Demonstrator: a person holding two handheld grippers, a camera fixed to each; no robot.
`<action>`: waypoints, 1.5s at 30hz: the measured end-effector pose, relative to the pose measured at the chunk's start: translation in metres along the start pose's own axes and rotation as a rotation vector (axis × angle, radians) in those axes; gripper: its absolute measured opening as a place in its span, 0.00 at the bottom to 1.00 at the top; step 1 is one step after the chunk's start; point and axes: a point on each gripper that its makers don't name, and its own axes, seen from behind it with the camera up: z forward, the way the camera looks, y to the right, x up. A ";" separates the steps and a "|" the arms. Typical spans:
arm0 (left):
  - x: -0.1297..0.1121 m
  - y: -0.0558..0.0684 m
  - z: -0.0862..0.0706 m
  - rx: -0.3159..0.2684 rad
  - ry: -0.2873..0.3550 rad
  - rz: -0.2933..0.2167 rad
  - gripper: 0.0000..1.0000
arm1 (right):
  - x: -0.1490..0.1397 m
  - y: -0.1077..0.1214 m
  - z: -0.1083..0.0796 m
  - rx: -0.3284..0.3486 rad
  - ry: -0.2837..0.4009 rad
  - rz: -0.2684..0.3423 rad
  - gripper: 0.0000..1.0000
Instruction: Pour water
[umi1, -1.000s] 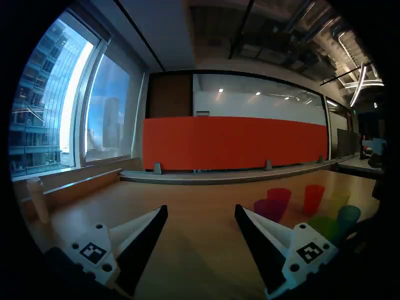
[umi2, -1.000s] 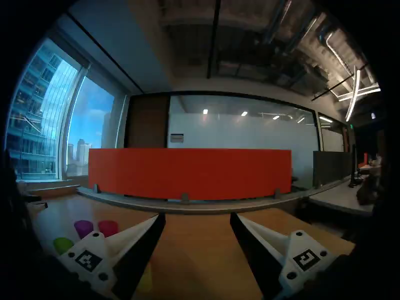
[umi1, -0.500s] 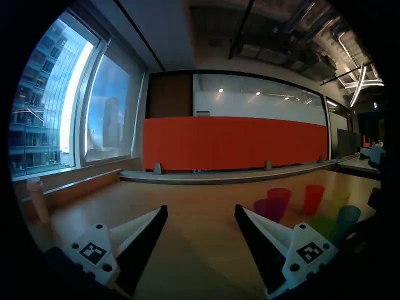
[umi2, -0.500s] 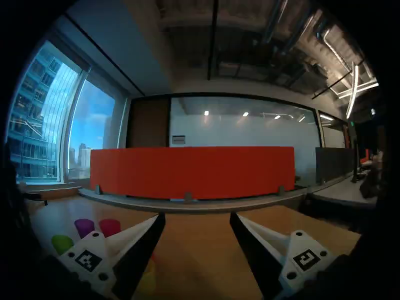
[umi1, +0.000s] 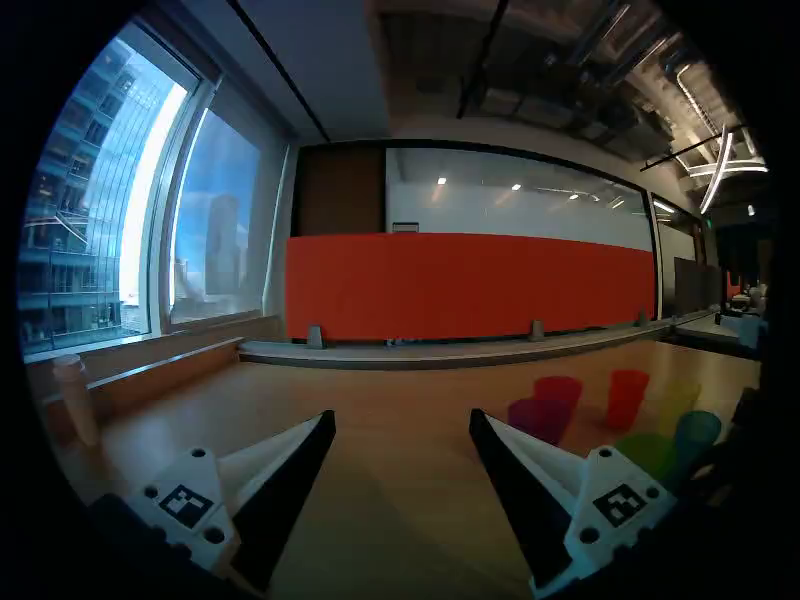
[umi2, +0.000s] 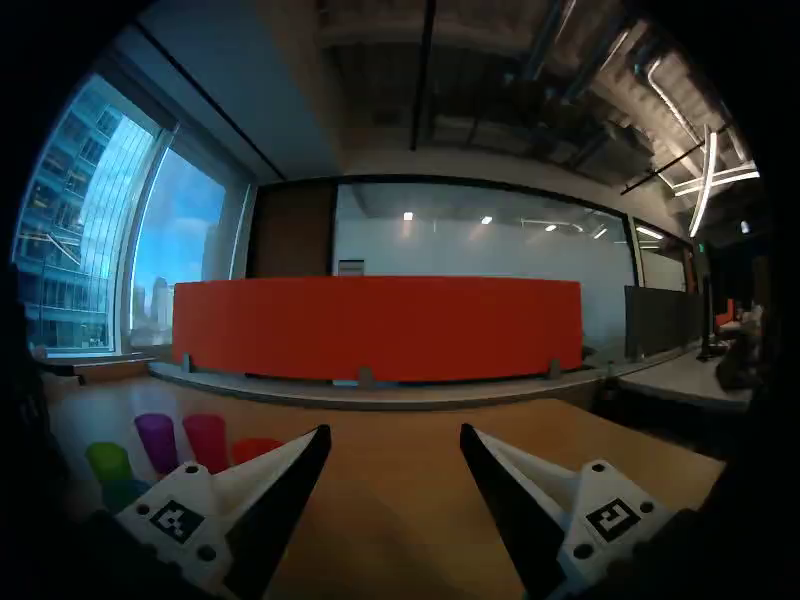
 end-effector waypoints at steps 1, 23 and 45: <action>0.000 0.000 0.000 0.000 0.000 0.000 1.00 | -0.001 0.002 0.000 -0.004 -0.001 -0.001 1.00; 0.000 0.001 0.000 0.000 0.000 0.000 1.00 | -0.023 0.006 0.006 -0.007 -0.036 0.010 1.00; 0.001 0.000 0.000 0.000 0.000 0.000 1.00 | -0.032 0.008 0.006 -0.014 -0.070 0.007 1.00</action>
